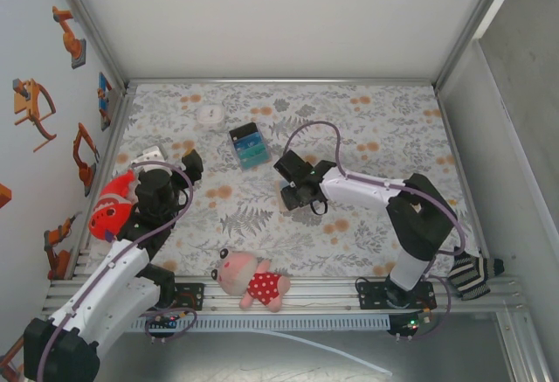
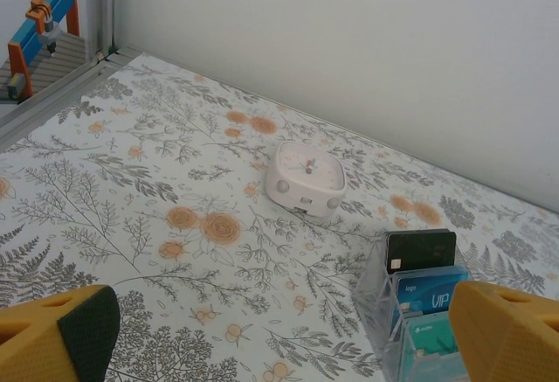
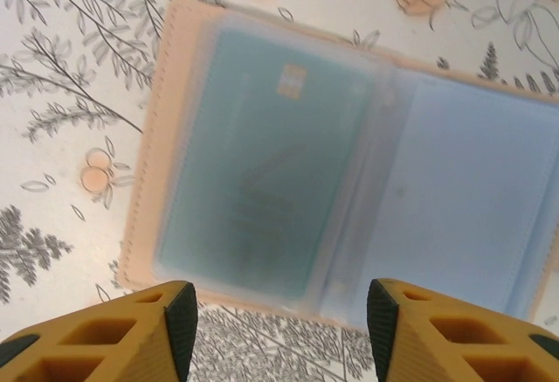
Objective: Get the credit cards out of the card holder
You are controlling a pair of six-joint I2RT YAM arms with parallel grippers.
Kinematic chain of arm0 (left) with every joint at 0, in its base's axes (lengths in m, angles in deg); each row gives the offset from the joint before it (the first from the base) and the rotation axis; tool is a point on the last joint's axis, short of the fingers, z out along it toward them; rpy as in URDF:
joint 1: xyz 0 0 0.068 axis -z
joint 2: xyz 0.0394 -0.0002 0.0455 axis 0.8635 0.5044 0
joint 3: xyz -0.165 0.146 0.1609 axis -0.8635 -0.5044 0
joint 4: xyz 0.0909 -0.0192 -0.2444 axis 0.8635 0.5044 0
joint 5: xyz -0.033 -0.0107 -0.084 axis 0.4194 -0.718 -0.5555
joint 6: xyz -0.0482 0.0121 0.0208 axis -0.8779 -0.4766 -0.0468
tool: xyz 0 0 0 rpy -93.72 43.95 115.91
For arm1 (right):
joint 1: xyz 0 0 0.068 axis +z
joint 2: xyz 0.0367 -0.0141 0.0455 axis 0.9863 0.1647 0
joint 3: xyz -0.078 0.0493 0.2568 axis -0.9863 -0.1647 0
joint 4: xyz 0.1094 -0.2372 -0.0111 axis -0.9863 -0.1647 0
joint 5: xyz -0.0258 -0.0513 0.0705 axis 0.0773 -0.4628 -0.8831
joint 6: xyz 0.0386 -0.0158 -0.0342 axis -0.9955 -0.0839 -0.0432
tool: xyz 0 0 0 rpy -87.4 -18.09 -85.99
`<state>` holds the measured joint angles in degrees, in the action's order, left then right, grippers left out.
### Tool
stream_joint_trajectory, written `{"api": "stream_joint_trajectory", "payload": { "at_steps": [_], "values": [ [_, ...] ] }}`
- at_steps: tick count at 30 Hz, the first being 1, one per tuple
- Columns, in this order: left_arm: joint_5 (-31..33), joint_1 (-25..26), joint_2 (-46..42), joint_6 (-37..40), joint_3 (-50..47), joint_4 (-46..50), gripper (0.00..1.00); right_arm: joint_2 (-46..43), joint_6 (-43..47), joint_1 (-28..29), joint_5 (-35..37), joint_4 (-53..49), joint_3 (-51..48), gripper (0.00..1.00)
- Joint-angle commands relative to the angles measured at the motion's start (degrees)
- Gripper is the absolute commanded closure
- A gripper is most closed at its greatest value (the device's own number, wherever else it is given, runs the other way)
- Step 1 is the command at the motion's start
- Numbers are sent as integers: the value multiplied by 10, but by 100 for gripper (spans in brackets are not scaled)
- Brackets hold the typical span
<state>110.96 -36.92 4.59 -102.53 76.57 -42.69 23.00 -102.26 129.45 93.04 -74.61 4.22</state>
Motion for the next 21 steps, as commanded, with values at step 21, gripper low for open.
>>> {"api": "stream_joint_trajectory", "payload": {
  "at_steps": [21],
  "values": [
    [2, -7, 24, -2, 18, 22, 3, 84, 17, -4, -29, 4, 39, 43]
  ]
}}
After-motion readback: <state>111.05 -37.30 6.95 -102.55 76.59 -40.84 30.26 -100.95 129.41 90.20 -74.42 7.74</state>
